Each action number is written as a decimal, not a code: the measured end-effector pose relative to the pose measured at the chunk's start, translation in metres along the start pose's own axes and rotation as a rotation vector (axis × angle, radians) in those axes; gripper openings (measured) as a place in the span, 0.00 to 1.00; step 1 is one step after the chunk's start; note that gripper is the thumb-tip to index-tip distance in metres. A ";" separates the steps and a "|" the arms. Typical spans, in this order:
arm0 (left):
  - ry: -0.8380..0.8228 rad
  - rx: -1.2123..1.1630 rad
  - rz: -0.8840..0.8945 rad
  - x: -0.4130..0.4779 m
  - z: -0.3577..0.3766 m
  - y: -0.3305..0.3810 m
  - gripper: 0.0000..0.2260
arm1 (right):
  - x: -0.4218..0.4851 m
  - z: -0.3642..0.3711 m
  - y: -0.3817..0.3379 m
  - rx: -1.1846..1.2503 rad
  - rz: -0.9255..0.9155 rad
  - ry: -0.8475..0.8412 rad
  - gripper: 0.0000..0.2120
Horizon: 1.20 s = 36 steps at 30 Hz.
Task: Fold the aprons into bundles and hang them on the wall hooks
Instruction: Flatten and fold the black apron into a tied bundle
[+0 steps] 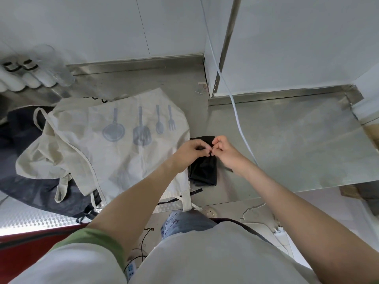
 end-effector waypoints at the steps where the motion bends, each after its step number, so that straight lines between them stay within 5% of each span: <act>1: 0.058 0.026 0.003 0.000 -0.004 0.001 0.04 | 0.000 -0.002 0.000 0.032 0.014 0.014 0.09; 7: 0.357 0.426 0.127 0.005 -0.012 0.016 0.05 | 0.001 -0.012 0.000 0.156 0.037 0.087 0.12; 11: 0.469 1.027 0.421 -0.005 0.010 0.050 0.08 | 0.002 -0.010 0.003 0.143 0.078 0.088 0.14; 13: 0.503 1.145 0.521 -0.013 0.016 0.056 0.13 | 0.001 -0.006 0.001 0.163 0.094 0.053 0.14; 19: 0.556 1.121 0.604 -0.021 0.014 0.054 0.01 | 0.001 -0.006 0.009 0.226 0.139 0.015 0.09; 26: 0.436 0.920 0.502 -0.011 0.013 0.030 0.14 | 0.001 -0.012 0.009 -0.055 0.084 0.085 0.09; 29: 0.389 0.693 0.424 -0.015 0.009 0.015 0.07 | -0.002 -0.008 0.006 -0.126 0.091 0.116 0.09; 36: 0.348 0.477 0.209 -0.028 -0.021 -0.007 0.08 | -0.009 -0.026 0.047 0.155 0.385 0.296 0.08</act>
Point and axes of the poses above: each hand's wrist, its own x-axis towards the middle knuckle, its own z-axis out of the palm, y = z × x, the point moved 10 cm from there along x, towards the middle knuckle, and after that the axes turned 3 degrees about -z, right-handed, at the moved point
